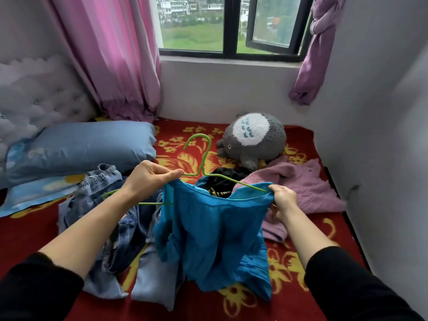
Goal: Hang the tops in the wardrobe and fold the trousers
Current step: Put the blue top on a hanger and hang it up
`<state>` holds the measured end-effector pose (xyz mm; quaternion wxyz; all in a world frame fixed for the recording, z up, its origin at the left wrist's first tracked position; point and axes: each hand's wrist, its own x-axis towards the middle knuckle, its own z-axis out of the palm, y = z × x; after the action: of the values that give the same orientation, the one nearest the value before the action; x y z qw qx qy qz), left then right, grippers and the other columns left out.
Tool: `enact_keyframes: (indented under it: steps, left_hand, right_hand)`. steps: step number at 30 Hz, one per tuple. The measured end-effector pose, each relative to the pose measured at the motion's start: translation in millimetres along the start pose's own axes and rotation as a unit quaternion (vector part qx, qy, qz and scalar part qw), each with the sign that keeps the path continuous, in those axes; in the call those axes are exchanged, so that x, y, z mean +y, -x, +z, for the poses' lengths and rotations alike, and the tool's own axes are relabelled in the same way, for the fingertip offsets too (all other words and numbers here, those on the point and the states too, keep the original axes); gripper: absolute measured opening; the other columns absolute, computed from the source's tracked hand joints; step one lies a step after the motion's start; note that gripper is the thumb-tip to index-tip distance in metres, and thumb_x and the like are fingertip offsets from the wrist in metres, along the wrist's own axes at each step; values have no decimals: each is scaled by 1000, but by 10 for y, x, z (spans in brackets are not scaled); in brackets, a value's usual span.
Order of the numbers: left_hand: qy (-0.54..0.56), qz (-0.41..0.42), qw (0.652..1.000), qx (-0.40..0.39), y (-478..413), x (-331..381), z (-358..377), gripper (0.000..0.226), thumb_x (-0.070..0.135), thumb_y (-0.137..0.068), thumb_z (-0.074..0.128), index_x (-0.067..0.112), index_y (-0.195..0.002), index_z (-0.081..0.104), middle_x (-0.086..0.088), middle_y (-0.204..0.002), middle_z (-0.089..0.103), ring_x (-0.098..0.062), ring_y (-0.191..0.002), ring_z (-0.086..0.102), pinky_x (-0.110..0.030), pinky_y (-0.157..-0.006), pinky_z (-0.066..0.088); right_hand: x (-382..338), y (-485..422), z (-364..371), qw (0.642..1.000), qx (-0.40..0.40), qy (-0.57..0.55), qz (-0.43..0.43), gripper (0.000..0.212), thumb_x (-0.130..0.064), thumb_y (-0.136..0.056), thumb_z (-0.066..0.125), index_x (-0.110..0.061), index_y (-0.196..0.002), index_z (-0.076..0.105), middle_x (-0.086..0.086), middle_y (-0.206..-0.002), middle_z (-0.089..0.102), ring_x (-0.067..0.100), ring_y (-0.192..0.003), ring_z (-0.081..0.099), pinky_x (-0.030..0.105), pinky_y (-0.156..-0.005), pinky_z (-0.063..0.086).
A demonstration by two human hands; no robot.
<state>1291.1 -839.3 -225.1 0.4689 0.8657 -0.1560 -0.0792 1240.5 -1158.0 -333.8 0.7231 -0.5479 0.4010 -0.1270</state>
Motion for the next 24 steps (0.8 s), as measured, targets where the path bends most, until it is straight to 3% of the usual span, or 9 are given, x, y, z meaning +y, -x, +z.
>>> enact_keyframes:
  steps: [3, 5, 8, 10, 13, 16, 18, 20, 24]
  left_hand:
    - [-2, 8, 1000, 6, -33, 24, 30, 32, 51, -76, 69, 21, -76, 79, 5, -69, 73, 1, -68, 63, -27, -76, 46]
    - [-9, 13, 1000, 21, -43, 53, 41, 38, 57, -75, 68, 21, -71, 78, -10, -64, 68, -6, -62, 55, -32, -72, 47]
    - [44, 24, 998, 50, -6, 226, 30, 43, 51, -76, 69, 16, -52, 69, -2, -45, 47, -8, -51, 40, -26, -55, 37]
    - [87, 22, 994, 68, 24, 371, -76, 42, 41, -79, 70, 15, -46, 66, 9, -42, 39, -7, -43, 34, -20, -49, 32]
    - [134, 21, 987, 86, 40, 583, -325, 45, 49, -74, 73, 5, -66, 74, -6, -48, 48, -15, -46, 41, -20, -50, 38]
    - [145, 33, 978, 146, 115, 881, -655, 41, 42, -76, 69, 2, -79, 75, 7, -45, 39, -5, -39, 28, -13, -38, 26]
    - [156, 52, 974, 158, 214, 1063, -847, 46, 49, -67, 73, 6, -83, 77, 3, -51, 36, -9, -45, 24, -15, -39, 20]
    - [161, 74, 972, 155, 373, 1211, -1014, 39, 42, -63, 80, 9, -84, 77, 2, -54, 38, -12, -50, 22, -16, -42, 18]
    - [110, 91, 971, 190, 783, 1466, -1358, 12, 22, -70, 76, 14, -80, 77, 10, -51, 56, -3, -44, 41, -14, -44, 26]
  right_hand:
    - [-231, 44, 44, 976, -49, 163, -135, 21, -3, -81, 66, -19, -68, 61, 7, -70, 62, 7, -52, 52, 19, -48, 41]
    - [-461, 185, 147, 946, -86, 245, -196, 15, -9, -73, 70, -21, -64, 66, 0, -66, 65, 9, -59, 56, 23, -54, 43]
    - [-903, 492, 403, 917, -157, 274, -245, 13, -7, -70, 71, -20, -69, 71, 3, -72, 70, 13, -67, 61, 25, -60, 48]
    - [-1245, 780, 559, 906, -205, 260, -263, 12, -8, -73, 74, -19, -77, 71, 0, -69, 66, 11, -62, 58, 18, -51, 45]
    - [-1694, 1155, 695, 869, -270, 260, -323, 11, -14, -79, 72, -14, -90, 72, 4, -78, 67, 13, -65, 58, 19, -47, 44]
    - [-2038, 1440, 806, 772, -241, 329, -487, 20, -21, -85, 61, -21, -100, 73, 0, -91, 64, 14, -85, 56, 26, -71, 46]
    - [-2199, 1580, 903, 698, -182, 370, -585, 26, -30, -87, 58, -25, -111, 69, -3, -101, 51, 11, -99, 42, 27, -86, 33]
    - [-2349, 1727, 1009, 629, -148, 375, -664, 24, -37, -91, 54, -28, -110, 67, -6, -106, 43, 10, -105, 31, 25, -85, 16]
    - [-2597, 1979, 1245, 551, -141, 354, -742, 17, -31, -97, 48, -24, -102, 64, -4, -101, 61, 19, -107, 49, 31, -79, 14]
